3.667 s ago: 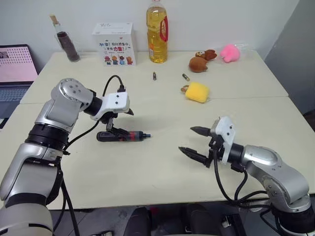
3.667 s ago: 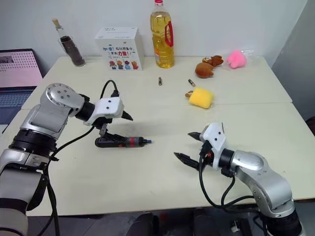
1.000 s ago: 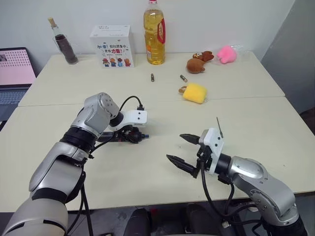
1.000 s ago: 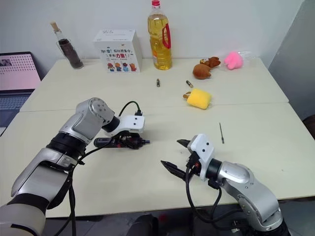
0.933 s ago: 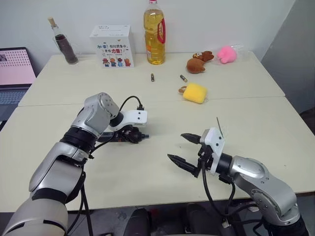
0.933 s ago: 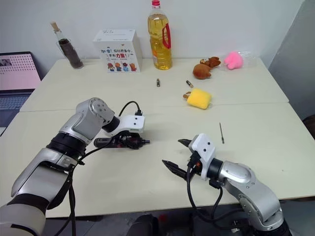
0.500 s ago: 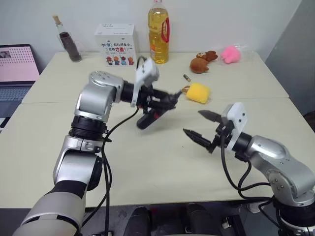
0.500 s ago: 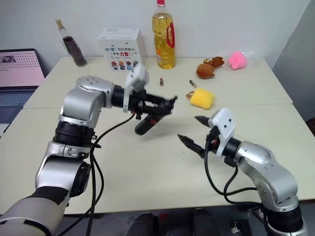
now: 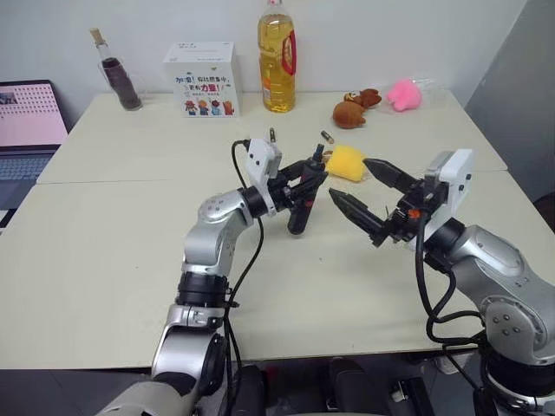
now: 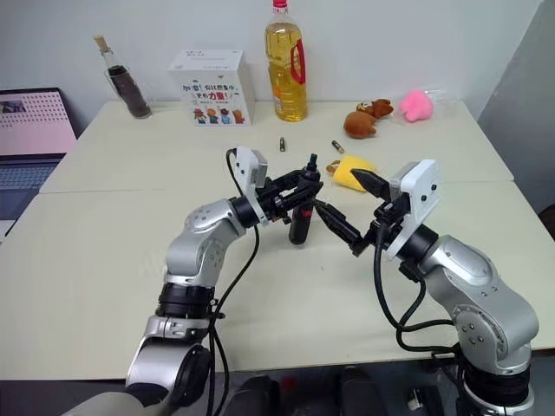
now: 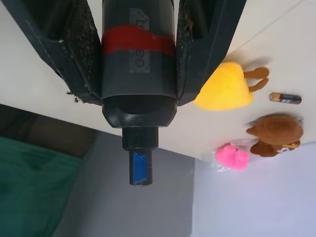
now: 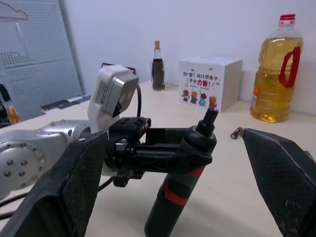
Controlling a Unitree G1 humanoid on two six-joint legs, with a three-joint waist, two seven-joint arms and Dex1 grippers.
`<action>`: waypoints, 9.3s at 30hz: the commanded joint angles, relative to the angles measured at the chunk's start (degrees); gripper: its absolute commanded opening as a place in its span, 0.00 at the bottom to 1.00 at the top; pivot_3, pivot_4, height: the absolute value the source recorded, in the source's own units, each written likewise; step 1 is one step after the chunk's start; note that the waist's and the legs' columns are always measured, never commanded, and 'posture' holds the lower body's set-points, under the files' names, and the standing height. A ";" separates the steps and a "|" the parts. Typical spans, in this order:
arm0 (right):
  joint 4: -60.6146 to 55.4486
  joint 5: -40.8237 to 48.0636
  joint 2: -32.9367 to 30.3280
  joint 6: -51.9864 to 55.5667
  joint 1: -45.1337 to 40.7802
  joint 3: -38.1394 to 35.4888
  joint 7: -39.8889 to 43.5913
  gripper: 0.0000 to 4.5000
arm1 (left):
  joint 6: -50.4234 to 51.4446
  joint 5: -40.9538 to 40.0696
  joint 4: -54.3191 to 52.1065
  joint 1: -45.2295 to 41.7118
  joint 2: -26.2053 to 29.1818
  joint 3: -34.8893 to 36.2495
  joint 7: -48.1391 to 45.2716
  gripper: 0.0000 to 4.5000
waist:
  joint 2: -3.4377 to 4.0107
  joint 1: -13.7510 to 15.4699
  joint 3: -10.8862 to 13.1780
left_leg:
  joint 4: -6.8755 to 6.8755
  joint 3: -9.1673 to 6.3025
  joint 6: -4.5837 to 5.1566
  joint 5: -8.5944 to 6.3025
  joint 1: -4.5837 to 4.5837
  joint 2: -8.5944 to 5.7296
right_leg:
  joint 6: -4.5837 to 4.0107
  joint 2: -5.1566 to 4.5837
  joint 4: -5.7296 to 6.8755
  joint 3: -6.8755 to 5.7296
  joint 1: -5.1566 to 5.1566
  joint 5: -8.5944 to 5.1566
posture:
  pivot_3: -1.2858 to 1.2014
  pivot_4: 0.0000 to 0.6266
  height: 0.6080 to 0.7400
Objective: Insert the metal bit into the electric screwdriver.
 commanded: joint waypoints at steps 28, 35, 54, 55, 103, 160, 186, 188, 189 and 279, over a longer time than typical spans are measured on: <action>11.05 -1.68 -9.96 -0.92 5.35 -3.78 5.26 1.00 | 11.14 -8.73 -21.67 19.05 23.40 1.01 1.59 0.37 | 0.14 -0.32 -0.39 | -0.46 0.26 0.02 -0.01 0.72 0.08 | 0.00 0.25 -0.31 0.28 0.40 -0.01 | 0.52 0.24 1.00; 11.31 -2.62 -9.83 -1.30 5.57 -3.88 5.34 1.00 | 10.73 -10.18 -20.25 16.43 24.72 -0.93 0.92 0.37 | 0.21 -0.29 -0.53 | -0.46 0.29 0.02 -0.01 0.73 0.08 | -0.01 0.29 -0.32 0.29 0.42 -0.01 | 0.52 0.24 1.00; 17.57 -5.15 -10.36 -1.28 3.14 -5.19 3.35 1.00 | 6.87 -12.56 -11.57 -3.00 9.74 -6.17 1.73 0.37 | 0.07 -0.06 -0.44 | -0.46 0.30 0.05 -0.03 0.52 0.03 | 0.02 0.24 -0.44 0.27 0.32 0.01 | 0.52 0.24 1.00; 17.84 -5.46 -10.32 -1.26 3.14 -5.16 3.23 1.00 | 6.18 -12.16 -10.89 -2.78 9.11 -6.24 1.88 0.37 | 0.07 -0.05 -0.44 | -0.46 0.29 0.05 -0.03 0.53 0.03 | 0.02 0.25 -0.43 0.26 0.32 0.01 | 0.52 0.24 1.00; 65.20 -26.11 -10.55 25.25 -31.63 23.89 17.11 0.20 | -6.53 -3.78 -7.48 7.59 6.38 -10.74 6.12 0.37 | 0.09 -0.33 -0.67 | -0.46 0.34 0.08 -0.05 0.64 0.06 | 0.00 0.22 -0.43 0.29 0.39 0.03 | 0.52 0.24 1.00; 23.24 -4.68 17.82 -5.26 -19.64 0.58 5.56 0.00 | -3.33 -6.98 -4.49 2.67 9.40 -9.53 1.59 0.37 | 0.17 -0.36 -0.71 | -0.54 0.23 0.10 -0.06 0.60 0.09 | 0.00 0.27 -0.45 0.29 0.30 0.02 | 0.52 0.24 1.00; 25.34 -4.85 14.35 -10.12 -16.16 4.11 6.30 0.00 | -2.67 -6.81 -4.06 1.61 8.95 -9.51 1.02 0.37 | 0.17 -0.35 -0.71 | -0.55 0.23 0.10 -0.06 0.59 0.09 | 0.01 0.27 -0.46 0.29 0.29 0.02 | 0.52 0.24 1.00; 25.62 -4.74 14.41 -10.33 -16.46 4.41 6.33 0.00 | -2.54 -6.81 -4.30 1.75 8.97 -9.53 0.89 0.37 | 0.17 -0.33 -0.71 | -0.54 0.23 0.10 -0.06 0.59 0.09 | 0.01 0.27 -0.46 0.29 0.29 0.02 | 0.52 0.24 1.00; 25.76 -4.67 14.41 -10.44 -16.57 4.59 6.37 0.00 | -2.47 -6.82 -4.43 1.81 8.98 -9.53 0.84 0.37 | 0.17 -0.32 -0.71 | -0.55 0.23 0.10 -0.06 0.59 0.09 | 0.01 0.27 -0.46 0.29 0.29 0.02 | 0.52 0.24 1.00; 1.04 8.67 -15.21 1.24 2.77 -7.44 12.41 0.98 | -13.56 2.72 23.03 -19.36 29.99 -9.13 -20.62 0.37 | -0.01 -0.50 -0.34 | -0.57 0.22 0.15 -0.08 0.05 0.12 | 0.00 0.47 -0.53 0.23 -0.15 0.00 | 0.52 0.24 1.00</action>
